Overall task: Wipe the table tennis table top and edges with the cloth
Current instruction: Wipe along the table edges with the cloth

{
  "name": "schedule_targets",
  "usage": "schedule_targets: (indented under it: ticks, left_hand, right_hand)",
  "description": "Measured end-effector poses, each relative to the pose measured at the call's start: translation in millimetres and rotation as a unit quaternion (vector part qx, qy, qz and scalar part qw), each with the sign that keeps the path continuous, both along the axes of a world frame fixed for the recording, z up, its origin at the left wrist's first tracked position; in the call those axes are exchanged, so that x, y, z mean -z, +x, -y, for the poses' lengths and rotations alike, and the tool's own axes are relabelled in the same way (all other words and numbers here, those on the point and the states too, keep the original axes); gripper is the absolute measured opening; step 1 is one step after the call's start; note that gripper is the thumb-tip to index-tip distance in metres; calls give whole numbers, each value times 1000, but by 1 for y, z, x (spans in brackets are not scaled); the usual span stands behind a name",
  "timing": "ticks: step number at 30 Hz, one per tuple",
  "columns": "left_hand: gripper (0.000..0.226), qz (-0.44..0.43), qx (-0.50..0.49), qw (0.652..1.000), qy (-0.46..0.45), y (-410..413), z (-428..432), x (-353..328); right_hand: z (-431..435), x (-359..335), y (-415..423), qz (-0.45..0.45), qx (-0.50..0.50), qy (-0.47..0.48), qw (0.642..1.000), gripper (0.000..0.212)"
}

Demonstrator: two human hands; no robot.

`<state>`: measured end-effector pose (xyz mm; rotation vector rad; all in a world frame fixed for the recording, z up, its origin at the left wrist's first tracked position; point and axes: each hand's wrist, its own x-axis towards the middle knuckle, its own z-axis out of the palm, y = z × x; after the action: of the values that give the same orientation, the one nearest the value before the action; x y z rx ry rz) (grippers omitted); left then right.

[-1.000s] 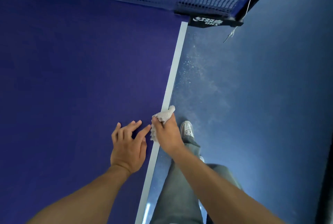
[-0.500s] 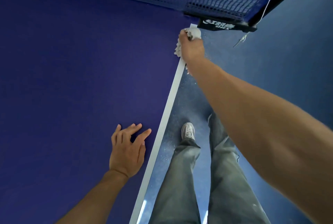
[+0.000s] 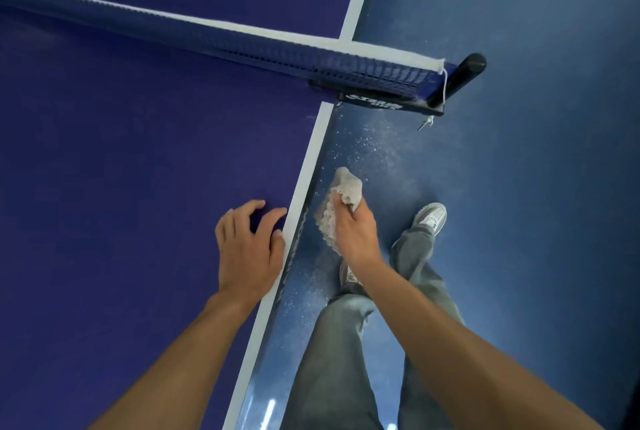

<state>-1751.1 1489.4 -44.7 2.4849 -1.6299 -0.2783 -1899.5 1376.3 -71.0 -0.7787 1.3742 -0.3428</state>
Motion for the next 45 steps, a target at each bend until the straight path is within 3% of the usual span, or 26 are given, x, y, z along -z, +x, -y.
schedule_targets:
  ticks: [8,12,15,20,24,27,30,34,37,41,45]
  left_hand:
    - [38,-32,-35,970,-239,-11,195,-65]
    - [31,1,-32,962,-273,-3,263,-100]
    - [31,5,-12,976,-219,12,312,-111]
    - [42,-21,3,999,-28,41,386,-87]
    - [46,-28,4,997,70,63,415,-37]
    - [45,29,30,998,50,76,412,-7]
    - [42,74,45,996,-19,87,407,14]
    - [42,67,57,996,-32,99,411,28]
    - [44,60,58,996,-35,100,408,29]
    - [45,43,51,997,-26,100,412,26]
    - [45,39,45,998,-14,100,413,25]
  right_hand:
    - [122,-5,-110,-63,54,-35,996,52]
    - [196,-17,-135,-72,37,-70,994,46]
    - [250,-26,-125,-40,-16,-76,996,40]
    - [313,-38,-60,7,-173,-68,983,21]
    - [329,-33,13,30,-309,-61,949,44]
    - [321,-25,57,19,-354,-11,935,76]
    - [327,-15,81,-12,-301,21,953,79]
    - [398,-3,115,-1,-105,23,994,51]
    - [464,1,135,33,-8,-41,999,25]
    - [523,-1,142,72,30,-105,991,14]
    - [492,-2,141,73,40,-129,988,11]
